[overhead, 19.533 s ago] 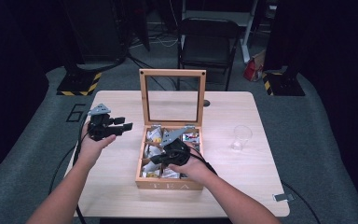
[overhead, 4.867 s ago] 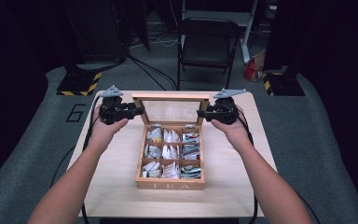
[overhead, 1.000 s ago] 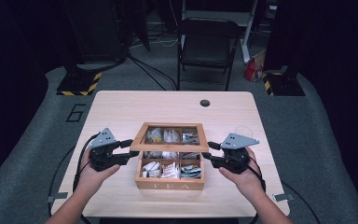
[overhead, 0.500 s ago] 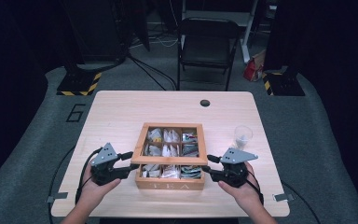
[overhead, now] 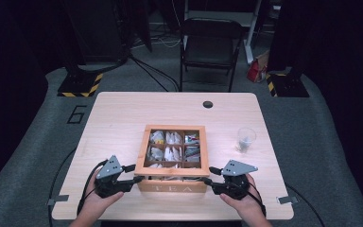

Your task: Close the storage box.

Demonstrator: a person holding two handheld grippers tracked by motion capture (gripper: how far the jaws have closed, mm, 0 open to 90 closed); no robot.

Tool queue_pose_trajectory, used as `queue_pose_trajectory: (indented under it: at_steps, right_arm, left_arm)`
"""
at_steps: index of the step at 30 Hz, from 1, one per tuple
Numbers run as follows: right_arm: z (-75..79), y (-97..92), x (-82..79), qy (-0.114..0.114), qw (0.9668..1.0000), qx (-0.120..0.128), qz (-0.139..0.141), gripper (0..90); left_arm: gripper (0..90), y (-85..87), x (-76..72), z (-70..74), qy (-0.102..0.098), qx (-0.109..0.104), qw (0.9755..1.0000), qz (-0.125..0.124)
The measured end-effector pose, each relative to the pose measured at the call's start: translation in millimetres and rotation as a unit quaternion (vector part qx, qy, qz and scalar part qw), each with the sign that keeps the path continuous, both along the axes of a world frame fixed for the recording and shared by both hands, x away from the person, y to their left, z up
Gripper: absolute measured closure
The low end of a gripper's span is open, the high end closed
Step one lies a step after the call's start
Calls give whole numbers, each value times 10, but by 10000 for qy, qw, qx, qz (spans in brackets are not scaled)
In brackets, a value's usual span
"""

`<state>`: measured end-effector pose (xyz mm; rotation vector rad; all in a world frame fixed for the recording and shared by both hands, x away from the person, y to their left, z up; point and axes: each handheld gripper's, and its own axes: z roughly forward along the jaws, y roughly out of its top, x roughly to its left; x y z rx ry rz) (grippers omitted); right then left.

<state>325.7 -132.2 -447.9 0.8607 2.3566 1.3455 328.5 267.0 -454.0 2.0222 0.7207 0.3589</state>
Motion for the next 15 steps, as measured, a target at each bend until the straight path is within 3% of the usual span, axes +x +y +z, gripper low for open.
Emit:
queue_pose_trajectory:
  at_steps: [7, 8, 9, 11, 13, 15]
  right_arm:
    - [-58, 0, -19, 210, 9997, -87, 78, 509]
    - [-59, -4, -27, 210, 9997, -33, 94, 502]
    - [-49, -15, -41, 218, 9997, 59, 69, 496]
    - [-19, -41, -58, 246, 9995, 180, 29, 481]
    - [-5, -65, -61, 234, 9996, 181, 21, 480]
    - [-14, -78, -53, 257, 9995, 208, -3, 474]
  left_arm:
    - [513, 4, -56, -40, 211, 117, 9997, -44]
    - [508, -2, -73, -51, 319, 223, 9992, -80]
    - [483, -4, -91, -71, 287, 305, 9991, -80]
    - [457, 28, -135, -80, 368, 198, 9991, -93]
    - [443, 59, -146, -77, 306, 248, 9992, -42]
    - [441, 77, -153, -85, 364, 114, 9993, 22]
